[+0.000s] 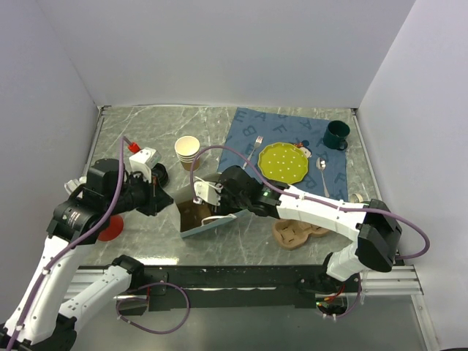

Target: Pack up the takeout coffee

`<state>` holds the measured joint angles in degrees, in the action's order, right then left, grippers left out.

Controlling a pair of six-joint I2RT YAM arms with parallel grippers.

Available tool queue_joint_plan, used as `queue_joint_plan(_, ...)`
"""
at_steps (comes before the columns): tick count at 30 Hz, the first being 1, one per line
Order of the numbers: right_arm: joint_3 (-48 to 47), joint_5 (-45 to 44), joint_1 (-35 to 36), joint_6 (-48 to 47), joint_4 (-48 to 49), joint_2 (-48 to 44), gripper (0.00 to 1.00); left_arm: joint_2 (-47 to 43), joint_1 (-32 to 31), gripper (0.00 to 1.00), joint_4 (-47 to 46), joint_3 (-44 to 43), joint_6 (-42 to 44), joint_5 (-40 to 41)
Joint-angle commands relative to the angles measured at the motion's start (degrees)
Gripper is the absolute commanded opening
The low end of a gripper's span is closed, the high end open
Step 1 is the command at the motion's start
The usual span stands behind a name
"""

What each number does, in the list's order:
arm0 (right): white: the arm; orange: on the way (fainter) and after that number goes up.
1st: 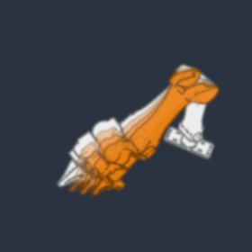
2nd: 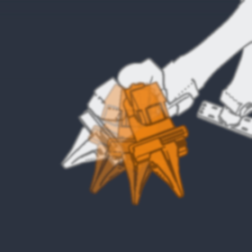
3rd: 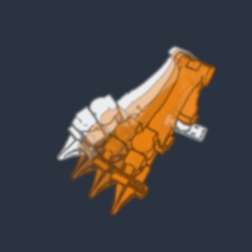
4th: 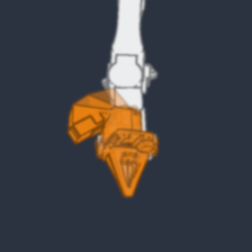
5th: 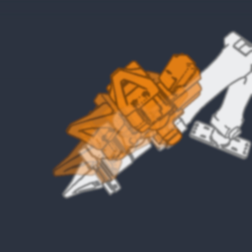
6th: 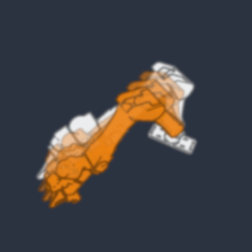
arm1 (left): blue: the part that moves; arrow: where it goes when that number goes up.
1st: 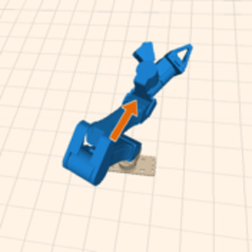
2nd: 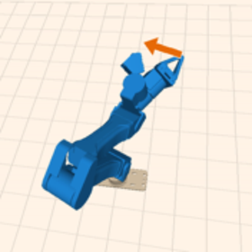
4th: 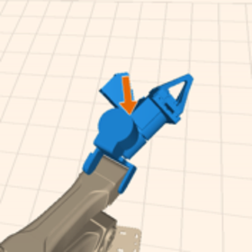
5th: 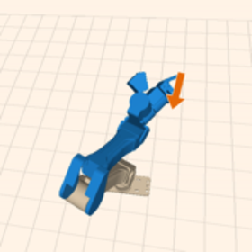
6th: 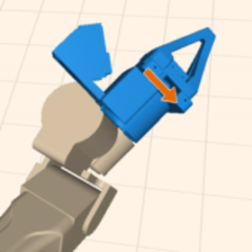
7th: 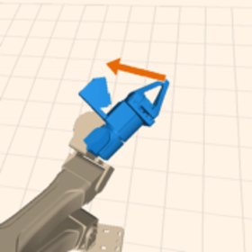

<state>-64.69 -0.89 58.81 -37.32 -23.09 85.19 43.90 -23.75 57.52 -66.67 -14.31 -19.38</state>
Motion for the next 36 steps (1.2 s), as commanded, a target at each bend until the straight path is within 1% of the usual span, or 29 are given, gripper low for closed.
queue_joint_plan(1, -2.5, -0.2, -0.5, 0.5, -2.4, -1.5, 0.46, 0.6, 0.1, 0.01, -3.7, -2.1, -0.5, -0.2)
queue_joint_plan(6, -2.9, -0.2, -0.5, 1.5, -2.6, -2.3, 0.47, 1.6, 0.1, 0.03, -3.6, -3.0, -0.8, 1.3)
queue_joint_plan(14, -4.8, 0.6, -0.6, 2.1, -3.4, -3.5, 0.52, 2.5, 0.1, 0.05, -3.6, -4.3, -2.5, 1.2)
queue_joint_plan(16, -5.5, 2.3, -0.5, 2.2, -4.3, -3.9, 0.52, 3.0, 0.1, 0.05, -3.2, -4.4, -2.8, 0.9)
queue_joint_plan(18, -6.6, 3.4, -0.5, 2.3, -5.2, -4.0, 0.52, 3.2, 0.1, 0.07, -2.8, -4.4, -2.8, 0.7)
queue_joint_plan(22, -8.3, 5.6, -0.6, 2.3, -7.5, -4.0, 0.47, 3.5, 0.1, 0.1, -2.5, -4.6, -3.6, 1.2)
queue_joint_plan(31, -11.2, 9.8, -0.6, 1.6, -11.5, -3.8, 0.44, 4.6, 0.1, 0.14, -2.9, -5.6, -5.6, 1.3)
queue_joint_plan(35, -14.1, 9.9, -0.5, 1.2, -12.3, -3.4, 0.43, 5.7, 0.1, 0.21, -2.6, -6.2, -5.6, 3.2)
queue_joint_plan(36, -14.5, 9.9, -0.6, 1.1, -12.9, -3.0, 0.43, 6.2, 0.1, 0.21, -2.7, -6.3, -5.4, 3.1)
